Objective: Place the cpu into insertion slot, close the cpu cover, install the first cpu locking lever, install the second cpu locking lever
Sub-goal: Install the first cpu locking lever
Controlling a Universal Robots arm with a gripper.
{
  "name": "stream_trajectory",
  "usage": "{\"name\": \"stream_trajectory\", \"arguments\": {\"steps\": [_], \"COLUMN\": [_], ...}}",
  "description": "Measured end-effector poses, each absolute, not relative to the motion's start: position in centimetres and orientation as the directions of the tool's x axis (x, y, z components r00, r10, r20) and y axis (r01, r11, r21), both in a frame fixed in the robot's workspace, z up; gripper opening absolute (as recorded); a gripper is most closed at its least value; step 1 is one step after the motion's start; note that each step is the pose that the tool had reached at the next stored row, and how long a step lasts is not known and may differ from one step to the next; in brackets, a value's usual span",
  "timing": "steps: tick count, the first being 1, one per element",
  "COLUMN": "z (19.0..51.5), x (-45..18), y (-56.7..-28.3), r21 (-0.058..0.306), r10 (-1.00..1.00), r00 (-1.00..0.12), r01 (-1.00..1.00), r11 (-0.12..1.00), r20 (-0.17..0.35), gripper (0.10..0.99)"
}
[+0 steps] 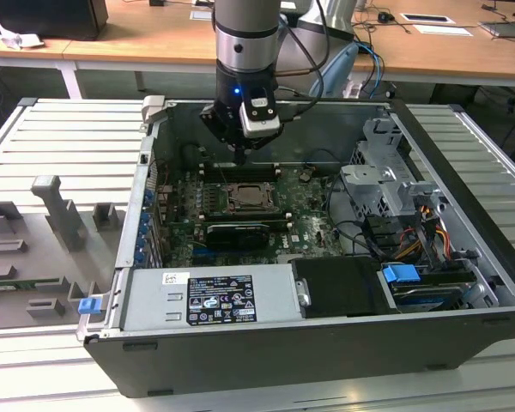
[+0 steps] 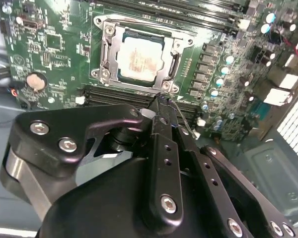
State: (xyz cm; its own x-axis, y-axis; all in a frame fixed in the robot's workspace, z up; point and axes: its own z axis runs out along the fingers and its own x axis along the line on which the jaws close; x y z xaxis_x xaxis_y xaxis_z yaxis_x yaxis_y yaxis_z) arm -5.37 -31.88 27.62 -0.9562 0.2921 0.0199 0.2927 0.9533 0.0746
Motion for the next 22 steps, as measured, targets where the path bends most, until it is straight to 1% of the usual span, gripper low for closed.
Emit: {"name": "stream_trajectory", "arguments": {"steps": [10, 13, 16, 22], "z": [27.59, 27.57, 27.50, 27.46], "x": [-5.37, -5.37, -5.37, -5.37], "y": [-31.88, -31.88, -31.91, -31.92], "r21": [0.075, 0.075, 0.075, 0.074], "r10": [0.092, 0.038, -0.057, -0.138], "r00": [-0.996, -0.999, -0.998, -0.990], "r01": [0.093, 0.039, -0.056, -0.138], "r11": [0.993, 0.996, 0.996, 0.988], "r20": [0.020, 0.018, 0.007, 0.003], "gripper": [0.106, 0.106, 0.106, 0.106]}}
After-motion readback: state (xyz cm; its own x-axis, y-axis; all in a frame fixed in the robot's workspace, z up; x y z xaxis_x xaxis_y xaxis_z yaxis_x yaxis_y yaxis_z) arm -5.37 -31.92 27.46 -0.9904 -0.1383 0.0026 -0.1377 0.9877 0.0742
